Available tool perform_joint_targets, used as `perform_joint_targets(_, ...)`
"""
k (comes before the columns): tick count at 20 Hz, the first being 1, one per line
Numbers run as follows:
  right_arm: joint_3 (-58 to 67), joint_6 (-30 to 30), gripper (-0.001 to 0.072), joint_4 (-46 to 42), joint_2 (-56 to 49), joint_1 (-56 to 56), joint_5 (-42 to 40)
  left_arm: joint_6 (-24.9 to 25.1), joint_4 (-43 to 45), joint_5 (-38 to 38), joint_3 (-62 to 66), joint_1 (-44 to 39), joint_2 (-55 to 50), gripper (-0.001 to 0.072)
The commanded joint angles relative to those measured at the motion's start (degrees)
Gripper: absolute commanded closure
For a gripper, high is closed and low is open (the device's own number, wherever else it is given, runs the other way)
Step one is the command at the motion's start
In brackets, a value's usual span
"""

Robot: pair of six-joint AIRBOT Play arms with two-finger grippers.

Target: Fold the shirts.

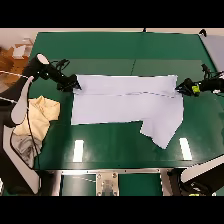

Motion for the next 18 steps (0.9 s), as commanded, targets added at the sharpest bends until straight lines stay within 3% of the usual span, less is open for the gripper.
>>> perform_joint_targets(1, 2.6, 3.7, 0.0375, -1.3, 2.0, -0.4, 4.5, -4.9, 0.3, -9.6, 3.1, 2.2, 0.3, 0.0248)
perform_joint_targets(4, -0.3, 4.9, 0.0376, -1.7, 8.2, -3.0, 7.1, -5.6, 5.9, -16.1, 2.7, 4.2, 4.8, 0.0250)
perform_joint_targets(6, -9.3, 4.4, 0.0377, -1.7, 15.0, -5.4, 7.1, -5.5, 13.0, -15.7, -3.2, 4.2, 11.2, 0.0249)
perform_joint_targets(11, -33.9, 2.9, 0.0376, -1.6, 31.1, -17.0, 2.4, -4.2, 12.4, 0.1, -41.0, 4.1, 35.3, 0.0248)
perform_joint_targets(15, -41.9, 2.9, 0.0375, -1.5, 37.7, -25.2, 2.0, -4.2, -1.8, 20.4, -70.3, 4.1, 51.0, 0.0247)
perform_joint_targets(18, -44.3, 3.4, 0.0366, -0.5, 39.5, -26.3, 0.8, 2.0, -19.6, 33.0, -80.9, 1.3, 53.4, 0.0247)
